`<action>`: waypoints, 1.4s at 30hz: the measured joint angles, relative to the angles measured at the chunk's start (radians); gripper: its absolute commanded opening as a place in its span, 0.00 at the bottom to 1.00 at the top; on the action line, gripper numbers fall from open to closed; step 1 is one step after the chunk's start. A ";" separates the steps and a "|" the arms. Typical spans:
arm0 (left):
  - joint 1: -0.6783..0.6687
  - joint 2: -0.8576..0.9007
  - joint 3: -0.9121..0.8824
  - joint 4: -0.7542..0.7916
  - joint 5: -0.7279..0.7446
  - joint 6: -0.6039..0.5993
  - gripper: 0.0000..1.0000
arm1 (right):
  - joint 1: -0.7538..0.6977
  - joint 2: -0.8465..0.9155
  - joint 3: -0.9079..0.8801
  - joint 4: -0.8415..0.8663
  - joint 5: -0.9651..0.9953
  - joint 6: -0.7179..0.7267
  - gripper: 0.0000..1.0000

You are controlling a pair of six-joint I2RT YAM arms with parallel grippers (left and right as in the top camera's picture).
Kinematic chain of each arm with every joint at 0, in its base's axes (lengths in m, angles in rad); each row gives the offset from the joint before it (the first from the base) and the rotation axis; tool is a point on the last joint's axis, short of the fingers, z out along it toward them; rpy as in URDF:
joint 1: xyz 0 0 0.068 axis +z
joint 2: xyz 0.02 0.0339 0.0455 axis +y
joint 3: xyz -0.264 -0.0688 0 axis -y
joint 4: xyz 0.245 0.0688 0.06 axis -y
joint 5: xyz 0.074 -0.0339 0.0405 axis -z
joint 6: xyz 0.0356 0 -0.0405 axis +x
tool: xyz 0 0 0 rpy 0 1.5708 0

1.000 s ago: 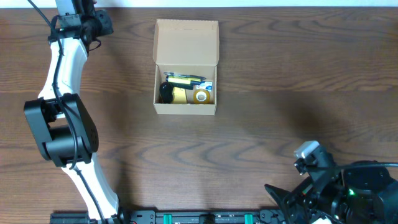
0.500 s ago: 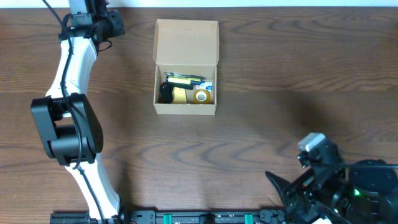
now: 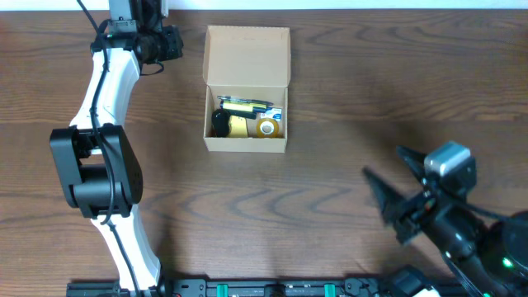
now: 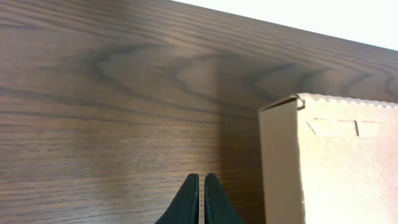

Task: Pack container
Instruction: 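Raise the right gripper to the far right side of the lid, then fold the lid down over the box with both grippers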

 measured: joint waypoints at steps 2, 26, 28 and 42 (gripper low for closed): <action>-0.005 0.000 0.000 -0.001 0.009 0.000 0.06 | 0.000 0.049 0.000 0.017 0.076 0.021 0.01; -0.013 0.056 0.000 0.001 0.129 -0.069 0.06 | -0.407 1.023 0.000 0.732 -0.280 0.234 0.01; -0.013 0.063 0.000 0.003 0.136 -0.080 0.06 | -0.421 1.094 0.000 0.790 -0.332 0.275 0.01; -0.013 0.186 0.000 0.078 0.268 -0.174 0.05 | -0.431 1.450 -0.001 1.194 -0.605 0.583 0.01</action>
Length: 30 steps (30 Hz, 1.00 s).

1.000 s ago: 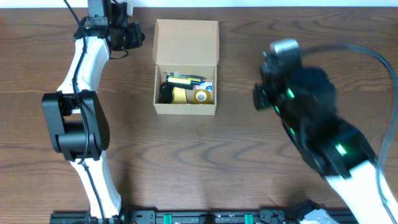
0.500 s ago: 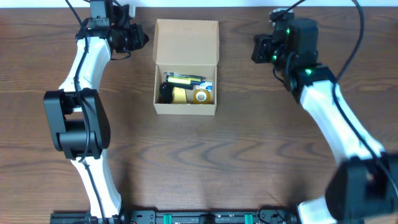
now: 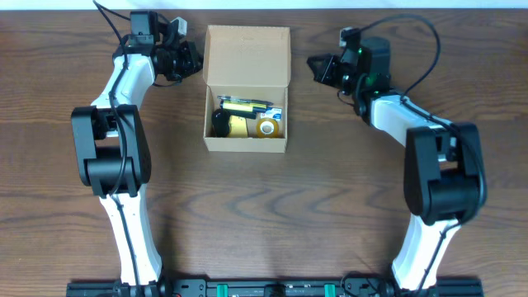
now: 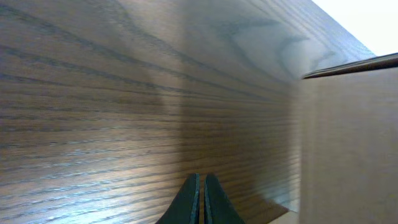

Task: Pack container
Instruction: 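Fold the lid down over the box with both grippers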

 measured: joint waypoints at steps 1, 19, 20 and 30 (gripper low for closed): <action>0.000 0.000 0.000 0.005 0.008 -0.006 0.06 | 0.000 0.019 0.004 0.006 -0.014 0.016 0.01; -0.001 0.000 0.000 0.032 0.094 -0.014 0.06 | 0.018 0.254 0.288 0.013 -0.251 0.110 0.01; -0.002 0.000 0.000 0.032 0.099 -0.014 0.06 | 0.022 0.254 0.291 0.013 -0.257 0.111 0.01; -0.002 0.000 0.000 0.038 0.183 -0.011 0.06 | 0.037 0.255 0.300 0.033 -0.359 0.111 0.01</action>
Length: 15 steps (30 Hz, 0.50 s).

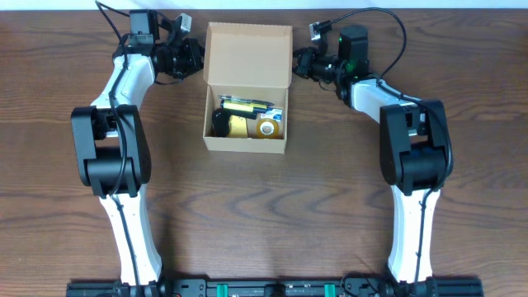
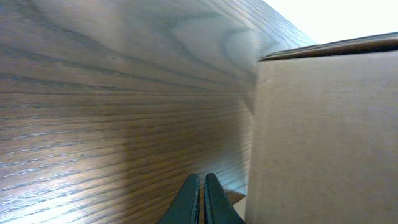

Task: Pack container
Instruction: 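Fold the lid down over the box with both grippers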

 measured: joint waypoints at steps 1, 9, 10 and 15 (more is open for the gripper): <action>0.000 0.000 0.000 0.001 0.010 0.000 0.06 | 0.000 0.000 0.002 0.008 -0.011 0.000 0.01; 0.007 -0.010 0.000 0.001 0.066 0.059 0.06 | -0.009 0.004 0.118 0.049 -0.177 0.001 0.02; 0.009 -0.019 0.000 0.001 0.067 0.072 0.06 | -0.010 0.004 0.145 0.049 -0.204 0.002 0.02; 0.015 -0.088 0.000 0.001 0.076 0.121 0.06 | -0.010 0.004 0.222 0.053 -0.311 0.003 0.02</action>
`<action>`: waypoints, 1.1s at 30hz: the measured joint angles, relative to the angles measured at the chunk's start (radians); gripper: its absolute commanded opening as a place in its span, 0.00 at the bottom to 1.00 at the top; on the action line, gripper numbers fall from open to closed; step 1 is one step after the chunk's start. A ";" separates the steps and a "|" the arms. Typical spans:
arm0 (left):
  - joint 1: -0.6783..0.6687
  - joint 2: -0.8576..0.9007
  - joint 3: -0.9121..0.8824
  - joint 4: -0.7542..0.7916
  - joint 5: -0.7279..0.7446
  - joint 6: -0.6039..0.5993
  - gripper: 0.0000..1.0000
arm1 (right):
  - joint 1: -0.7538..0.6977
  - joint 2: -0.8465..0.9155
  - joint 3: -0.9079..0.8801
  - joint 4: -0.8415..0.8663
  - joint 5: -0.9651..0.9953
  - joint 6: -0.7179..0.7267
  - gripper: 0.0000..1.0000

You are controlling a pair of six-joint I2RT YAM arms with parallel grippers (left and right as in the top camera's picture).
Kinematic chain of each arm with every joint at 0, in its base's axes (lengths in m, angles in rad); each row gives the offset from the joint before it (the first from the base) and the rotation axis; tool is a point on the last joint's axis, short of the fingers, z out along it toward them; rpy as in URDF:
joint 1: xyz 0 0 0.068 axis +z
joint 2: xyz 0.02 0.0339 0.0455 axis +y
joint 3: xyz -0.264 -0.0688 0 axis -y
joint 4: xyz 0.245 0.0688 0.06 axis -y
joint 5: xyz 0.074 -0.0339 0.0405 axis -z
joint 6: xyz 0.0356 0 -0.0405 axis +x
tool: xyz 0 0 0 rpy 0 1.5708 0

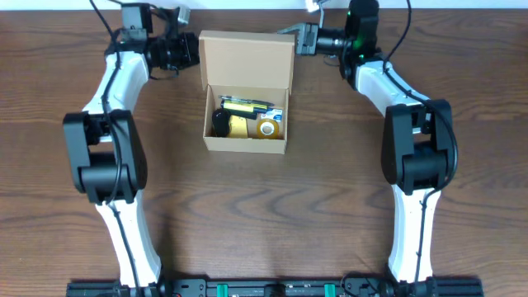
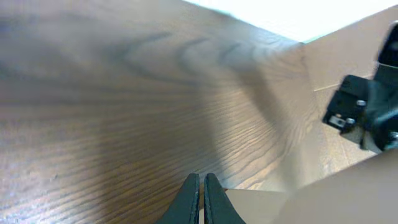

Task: Pack container
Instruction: 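Fold the lid down over the box with both grippers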

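An open cardboard box [image 1: 246, 142] stands at the back middle of the table, holding a yellow tape roll [image 1: 266, 125], a black item [image 1: 220, 124] and a yellow item [image 1: 237, 125]. Its lid flap [image 1: 247, 59] leans back with its far edge lifted. My left gripper [image 1: 192, 53] is shut at the flap's left edge; in the left wrist view its tips [image 2: 201, 184] sit against the cardboard. My right gripper [image 1: 299, 38] is at the flap's far right corner and also shows across the flap [image 2: 367, 112]; its jaw state is unclear.
The dark wood table [image 1: 330, 190] stretches out in front of the box. Its back edge against the white wall [image 1: 247, 4] lies just behind both grippers. Both arms reach up the table's sides toward the box.
Both grippers have shifted toward the back of the table along the flap's sides. The flap's far edge now looks raised off the table, and the right gripper shows in the left wrist view.
The left gripper was shut, left of the box, while the right gripper was open low at the front right. Then both flanked the open flap, the right one still apart. Later both stood at the flap's edges, and now the flap is tilted up.
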 measured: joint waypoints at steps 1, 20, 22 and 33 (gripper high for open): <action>0.000 -0.022 0.000 0.000 0.003 0.010 0.06 | 0.000 0.000 0.006 0.000 -0.019 0.000 0.02; 0.000 -0.185 0.000 -0.204 0.027 0.281 0.06 | 0.023 0.000 0.010 -0.081 -0.278 0.148 0.02; 0.000 -0.194 0.000 -0.243 0.021 0.311 0.06 | 0.024 0.000 0.010 -0.114 -0.282 0.166 0.02; -0.013 -0.198 0.000 -0.479 -0.097 0.480 0.06 | 0.061 0.000 0.010 -0.201 -0.288 0.196 0.02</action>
